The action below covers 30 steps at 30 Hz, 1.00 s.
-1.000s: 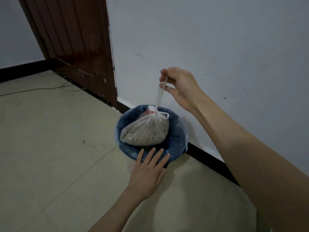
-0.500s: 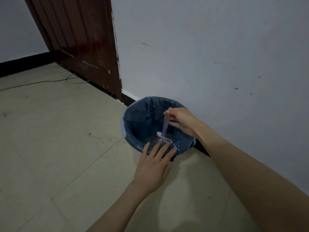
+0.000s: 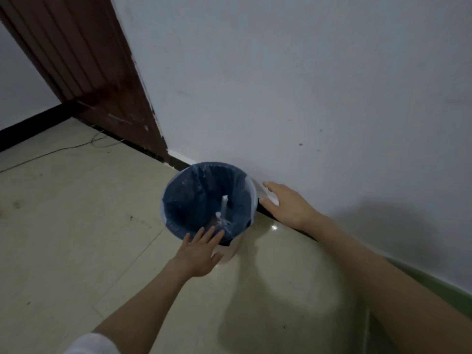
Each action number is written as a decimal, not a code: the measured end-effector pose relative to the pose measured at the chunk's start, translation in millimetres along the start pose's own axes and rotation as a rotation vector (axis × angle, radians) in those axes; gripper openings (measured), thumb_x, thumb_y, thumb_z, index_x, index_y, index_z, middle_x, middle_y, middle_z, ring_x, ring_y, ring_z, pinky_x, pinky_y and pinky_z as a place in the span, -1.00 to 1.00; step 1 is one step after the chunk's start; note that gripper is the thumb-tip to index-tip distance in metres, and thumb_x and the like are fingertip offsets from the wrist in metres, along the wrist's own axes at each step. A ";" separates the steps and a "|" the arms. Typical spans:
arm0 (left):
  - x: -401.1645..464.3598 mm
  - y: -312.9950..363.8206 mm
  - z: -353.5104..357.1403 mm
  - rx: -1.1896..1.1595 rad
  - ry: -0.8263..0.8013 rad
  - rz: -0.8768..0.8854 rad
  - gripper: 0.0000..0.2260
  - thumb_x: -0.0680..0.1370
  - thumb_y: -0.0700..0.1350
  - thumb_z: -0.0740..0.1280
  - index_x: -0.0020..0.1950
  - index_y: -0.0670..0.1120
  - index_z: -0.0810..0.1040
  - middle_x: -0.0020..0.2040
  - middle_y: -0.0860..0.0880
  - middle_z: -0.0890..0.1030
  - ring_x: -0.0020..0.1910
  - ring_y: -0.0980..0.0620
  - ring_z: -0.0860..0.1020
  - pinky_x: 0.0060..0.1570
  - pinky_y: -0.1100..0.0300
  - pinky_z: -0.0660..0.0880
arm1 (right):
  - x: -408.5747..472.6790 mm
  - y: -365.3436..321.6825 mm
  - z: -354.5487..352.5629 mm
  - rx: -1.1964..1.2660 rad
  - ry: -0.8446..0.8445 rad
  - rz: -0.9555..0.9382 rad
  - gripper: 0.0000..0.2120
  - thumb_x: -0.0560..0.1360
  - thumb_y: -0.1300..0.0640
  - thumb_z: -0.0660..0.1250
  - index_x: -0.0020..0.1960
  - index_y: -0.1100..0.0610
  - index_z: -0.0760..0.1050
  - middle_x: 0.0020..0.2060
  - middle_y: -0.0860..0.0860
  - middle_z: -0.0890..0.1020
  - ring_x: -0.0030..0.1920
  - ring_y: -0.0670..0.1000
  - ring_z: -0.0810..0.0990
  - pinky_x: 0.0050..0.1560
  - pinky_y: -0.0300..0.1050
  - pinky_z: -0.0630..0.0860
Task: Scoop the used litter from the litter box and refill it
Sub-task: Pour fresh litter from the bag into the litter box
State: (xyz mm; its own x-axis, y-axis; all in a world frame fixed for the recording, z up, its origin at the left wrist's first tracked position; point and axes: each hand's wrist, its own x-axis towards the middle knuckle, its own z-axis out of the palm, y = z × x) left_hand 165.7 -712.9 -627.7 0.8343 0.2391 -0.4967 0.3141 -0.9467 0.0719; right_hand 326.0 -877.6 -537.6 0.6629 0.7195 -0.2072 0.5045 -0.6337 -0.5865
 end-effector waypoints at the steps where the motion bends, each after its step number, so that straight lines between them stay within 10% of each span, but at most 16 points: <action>1: -7.9 7.2 -15.1 -0.012 -0.025 -0.011 -0.47 0.63 0.13 -0.05 0.52 0.08 -0.20 0.54 0.02 -0.19 0.51 -0.05 -0.18 0.45 -0.10 -0.14 | -15.3 2.8 -13.1 -0.046 -0.006 0.000 -0.46 0.60 -0.03 0.12 0.51 0.12 0.09 0.46 0.08 0.25 0.44 0.09 0.24 0.42 -0.08 0.18; 10: -133.3 49.0 -180.9 -0.187 0.205 0.022 -0.45 0.60 0.17 0.03 0.52 0.11 -0.13 0.55 0.02 -0.09 0.52 -0.02 -0.12 0.45 -0.07 -0.10 | -132.6 -93.3 -168.1 -0.245 0.034 0.003 -0.39 0.59 -0.12 0.10 0.53 0.03 -0.05 0.52 0.01 0.08 0.51 0.01 0.07 0.49 0.05 0.06; 18: -315.1 7.3 -349.5 -0.321 0.449 -0.049 -0.13 0.28 0.49 -0.40 0.51 0.12 -0.10 0.54 0.03 -0.06 0.52 0.01 -0.10 0.44 0.00 -0.13 | -173.4 -292.5 -292.3 -0.199 -0.009 -0.162 -0.38 0.57 -0.17 0.08 0.52 -0.06 -0.09 0.52 -0.11 0.02 0.52 -0.08 -0.05 0.52 0.02 -0.12; 30: -508.9 -176.5 -423.5 -0.374 0.642 -0.445 -0.11 0.26 0.49 -0.46 0.51 0.16 -0.06 0.54 0.05 -0.05 0.51 0.02 -0.14 0.44 0.00 -0.16 | -121.7 -572.1 -247.6 -0.299 -0.160 -0.553 -0.34 0.56 -0.23 0.06 0.53 -0.05 -0.12 0.53 -0.09 -0.02 0.52 -0.07 -0.07 0.51 0.01 -0.13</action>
State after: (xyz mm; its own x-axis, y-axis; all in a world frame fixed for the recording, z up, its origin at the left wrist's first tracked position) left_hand -122.5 -576.0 -21.3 0.6574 0.7530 0.0298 0.7067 -0.6297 0.3226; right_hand 93.7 -673.0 17.0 0.1817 0.9812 -0.0648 0.8954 -0.1923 -0.4016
